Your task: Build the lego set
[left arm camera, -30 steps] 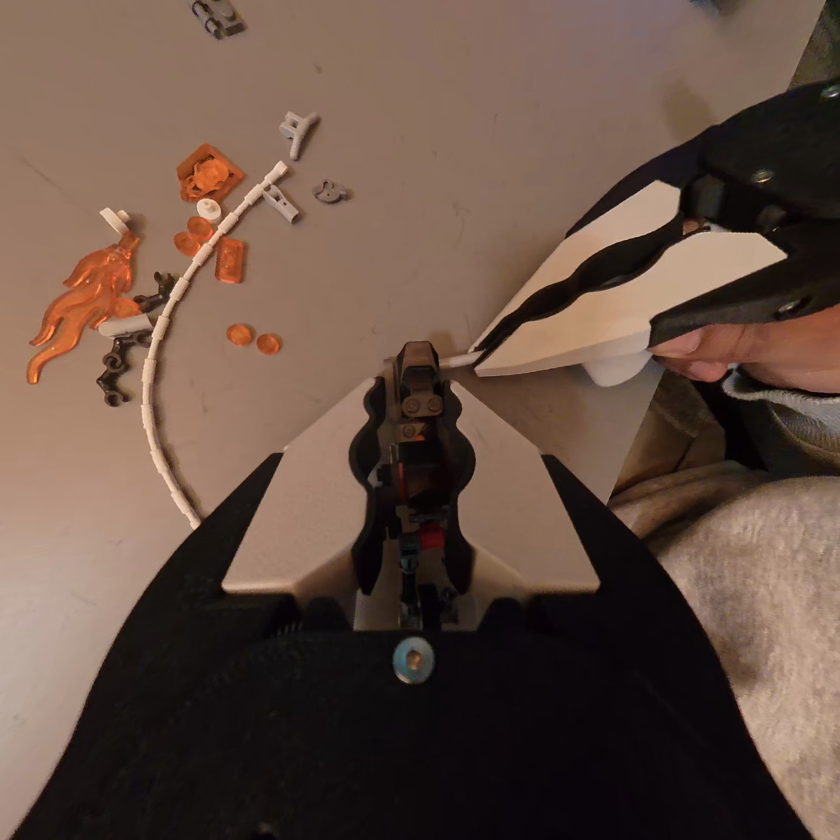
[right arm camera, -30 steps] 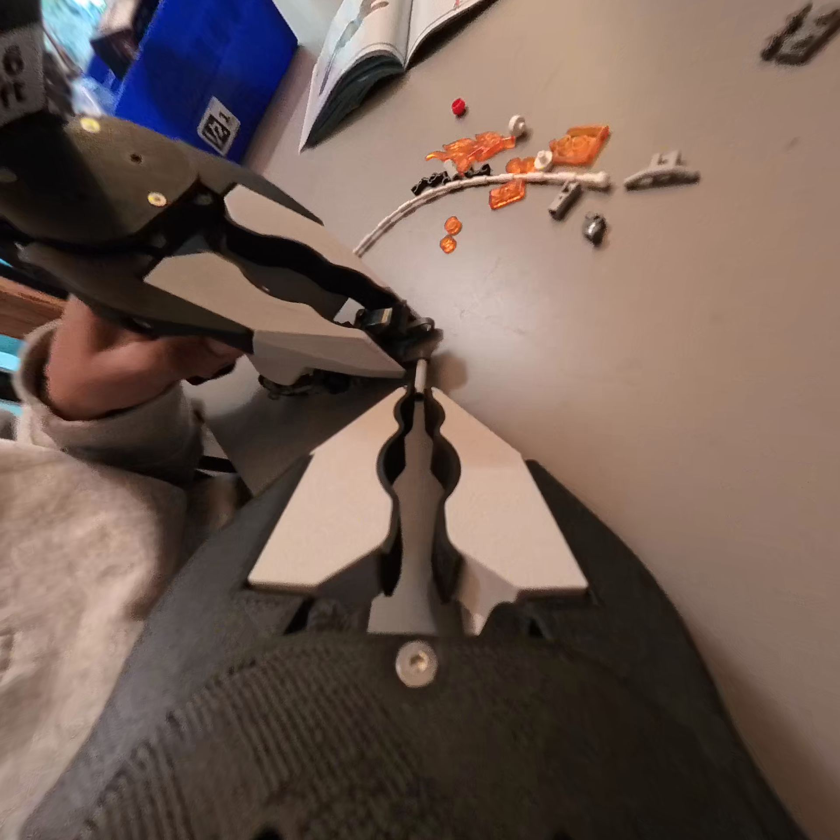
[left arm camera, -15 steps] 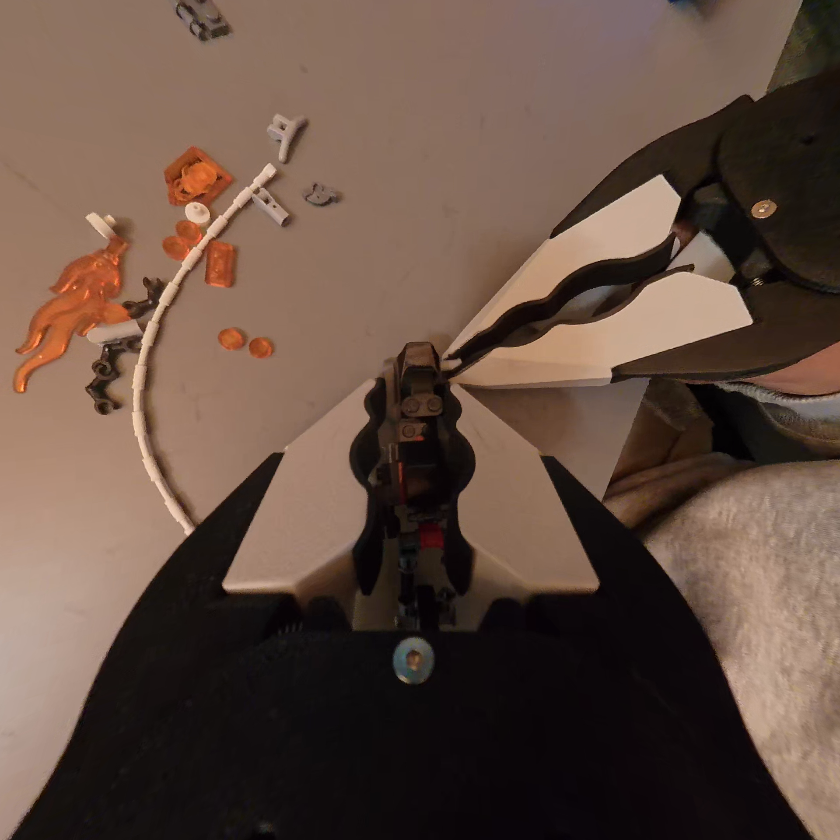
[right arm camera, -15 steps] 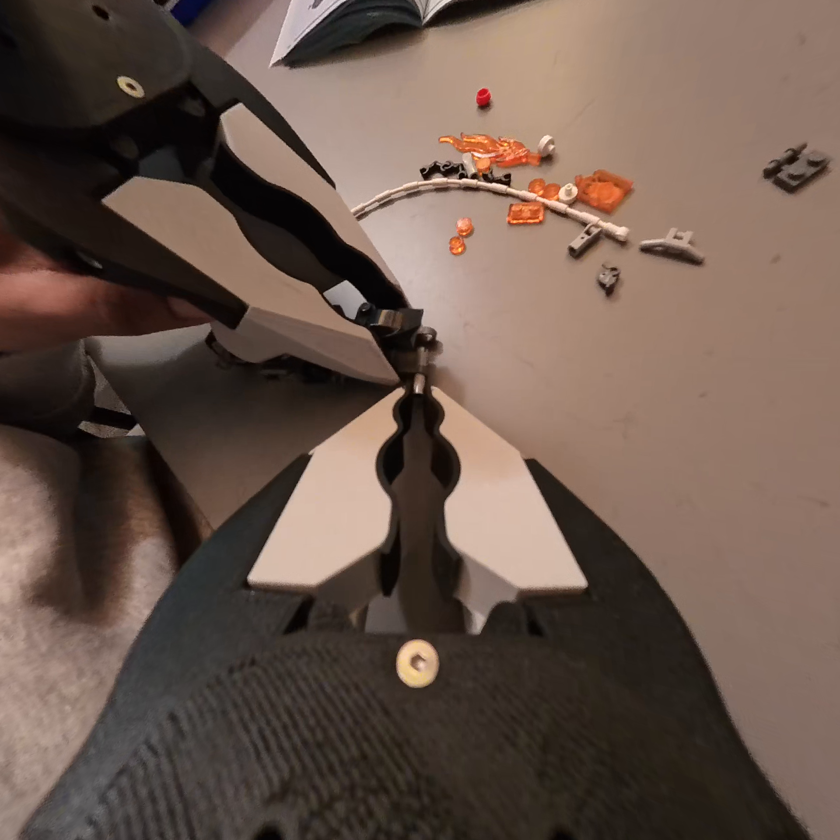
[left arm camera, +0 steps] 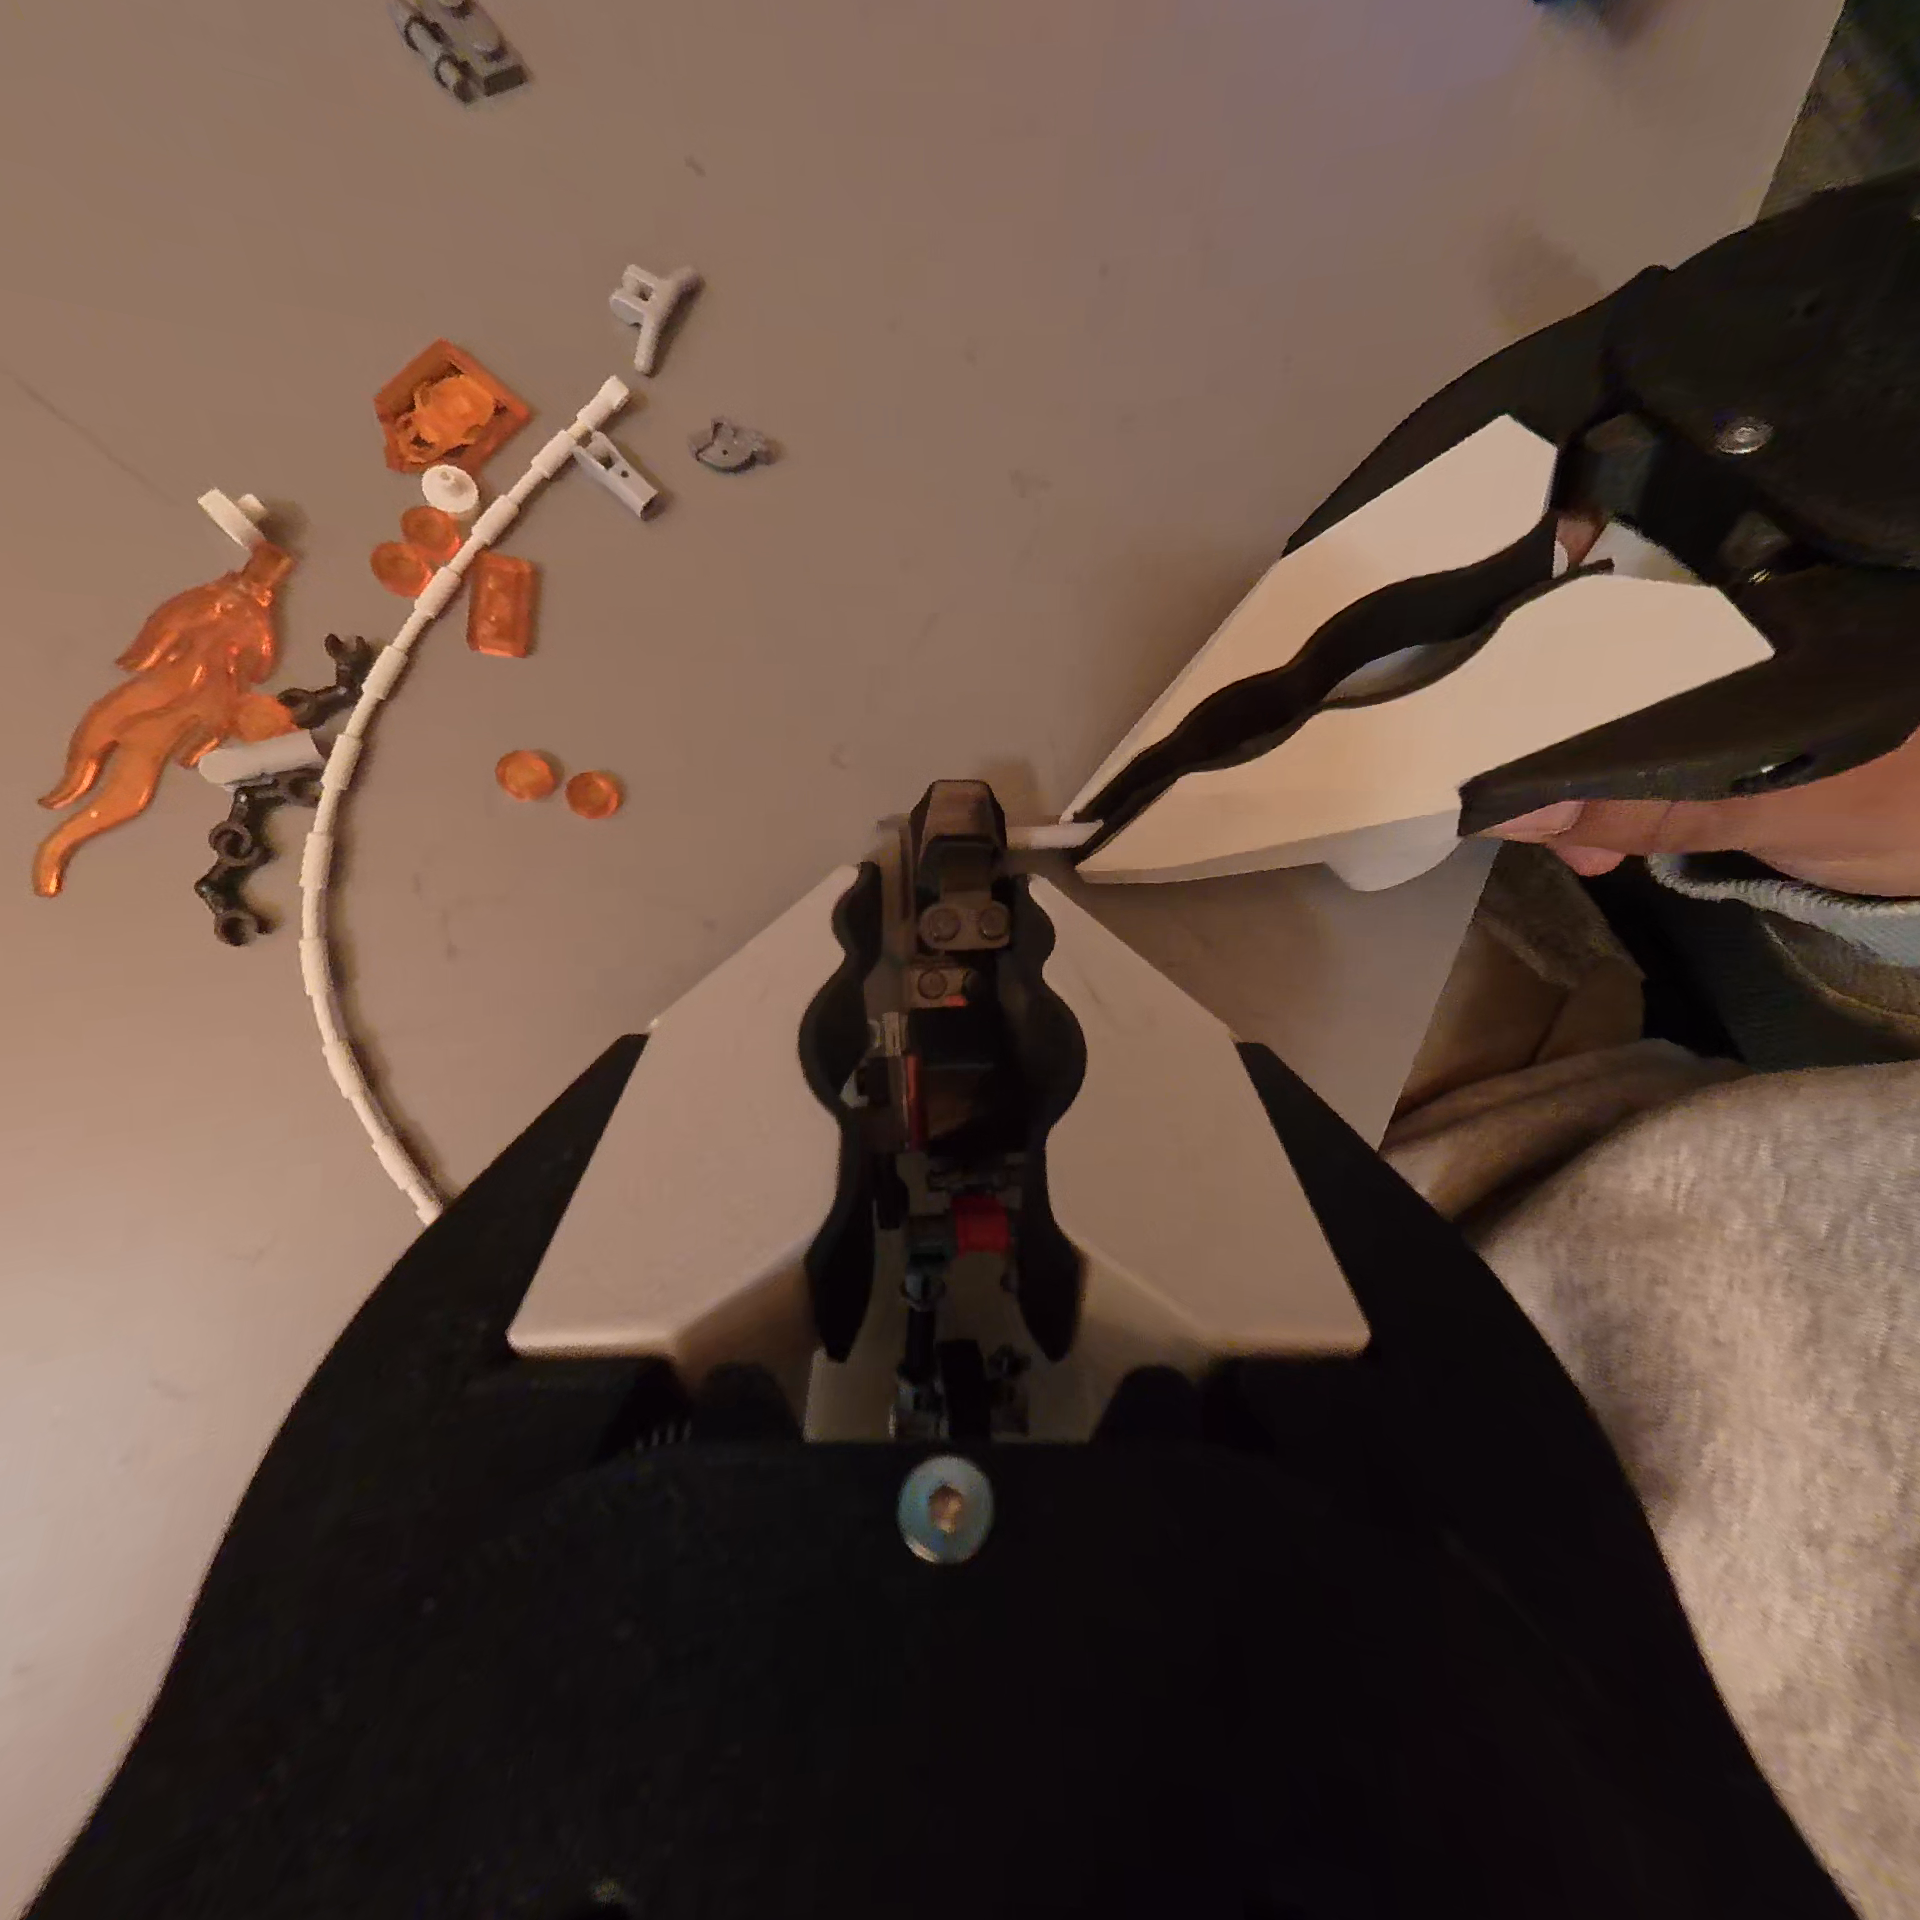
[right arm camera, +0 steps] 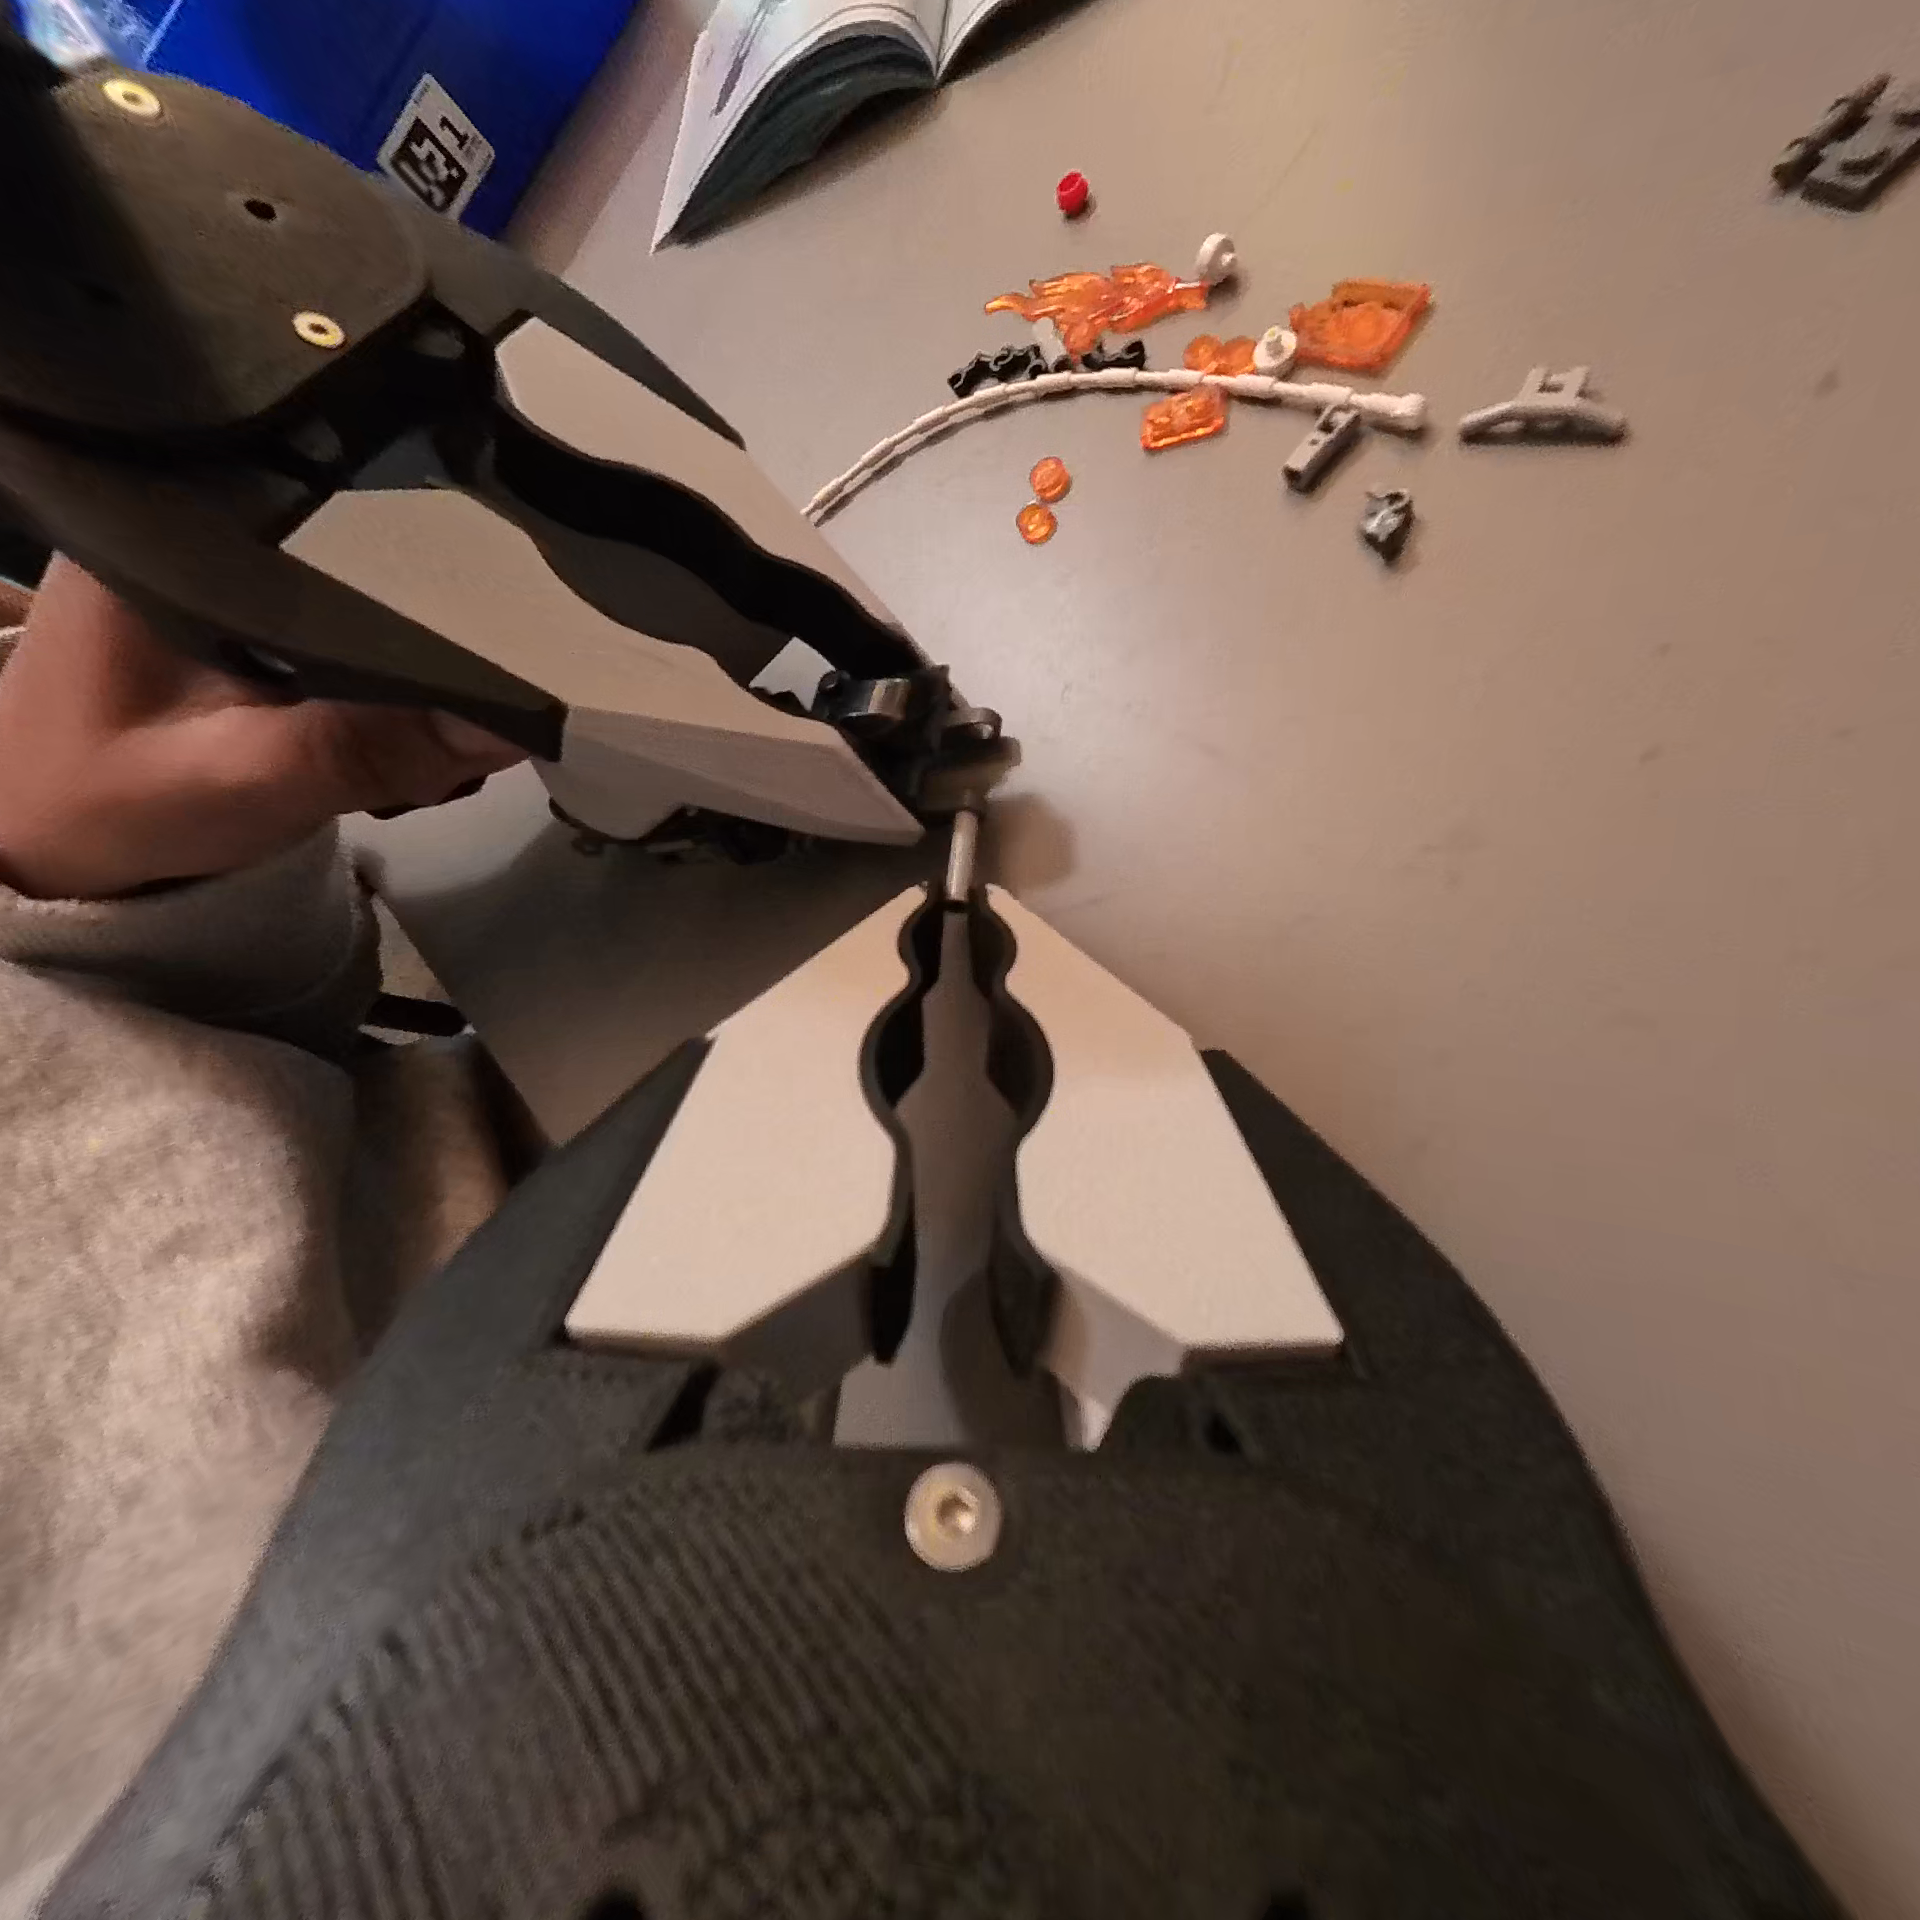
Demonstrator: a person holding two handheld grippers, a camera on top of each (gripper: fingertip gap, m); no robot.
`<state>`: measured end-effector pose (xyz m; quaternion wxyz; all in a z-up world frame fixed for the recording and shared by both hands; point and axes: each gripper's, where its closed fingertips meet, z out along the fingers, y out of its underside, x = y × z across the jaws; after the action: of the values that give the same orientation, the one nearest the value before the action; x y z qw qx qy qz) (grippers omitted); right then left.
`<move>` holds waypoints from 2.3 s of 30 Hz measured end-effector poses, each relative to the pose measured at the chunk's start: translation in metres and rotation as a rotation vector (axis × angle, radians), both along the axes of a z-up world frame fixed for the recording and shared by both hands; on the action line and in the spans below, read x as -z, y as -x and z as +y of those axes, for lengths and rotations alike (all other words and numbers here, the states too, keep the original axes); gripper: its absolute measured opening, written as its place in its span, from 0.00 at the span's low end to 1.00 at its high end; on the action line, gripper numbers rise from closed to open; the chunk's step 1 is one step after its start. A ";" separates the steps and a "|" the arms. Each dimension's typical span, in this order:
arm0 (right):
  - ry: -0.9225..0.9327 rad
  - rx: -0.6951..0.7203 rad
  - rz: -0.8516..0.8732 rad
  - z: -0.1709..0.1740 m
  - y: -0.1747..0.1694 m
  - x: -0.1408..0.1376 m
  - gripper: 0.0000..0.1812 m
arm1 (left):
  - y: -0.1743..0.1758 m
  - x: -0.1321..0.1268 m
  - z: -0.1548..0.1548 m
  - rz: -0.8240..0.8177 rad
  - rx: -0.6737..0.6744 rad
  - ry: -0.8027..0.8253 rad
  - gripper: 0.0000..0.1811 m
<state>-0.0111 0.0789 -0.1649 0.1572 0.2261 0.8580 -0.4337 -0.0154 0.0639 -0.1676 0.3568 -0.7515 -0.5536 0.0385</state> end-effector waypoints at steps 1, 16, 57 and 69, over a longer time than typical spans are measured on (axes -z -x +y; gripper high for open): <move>-0.003 0.003 0.015 0.000 0.000 0.000 0.02 | 0.000 0.000 0.000 0.000 0.001 0.000 0.13; 0.019 -0.013 0.056 0.008 0.000 -0.003 0.11 | -0.001 -0.001 0.002 0.004 0.010 0.007 0.18; 0.172 -0.067 0.017 0.028 0.006 -0.022 0.15 | -0.056 -0.006 -0.034 0.102 -0.019 0.242 0.07; 0.336 -0.029 0.005 0.024 0.003 -0.042 0.13 | -0.040 0.003 -0.022 0.054 0.210 0.245 0.11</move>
<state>-0.0137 0.1027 -0.1231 0.1969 0.1832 0.7769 -0.5693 0.0248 0.0415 -0.1702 0.2793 -0.8417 -0.4535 0.0885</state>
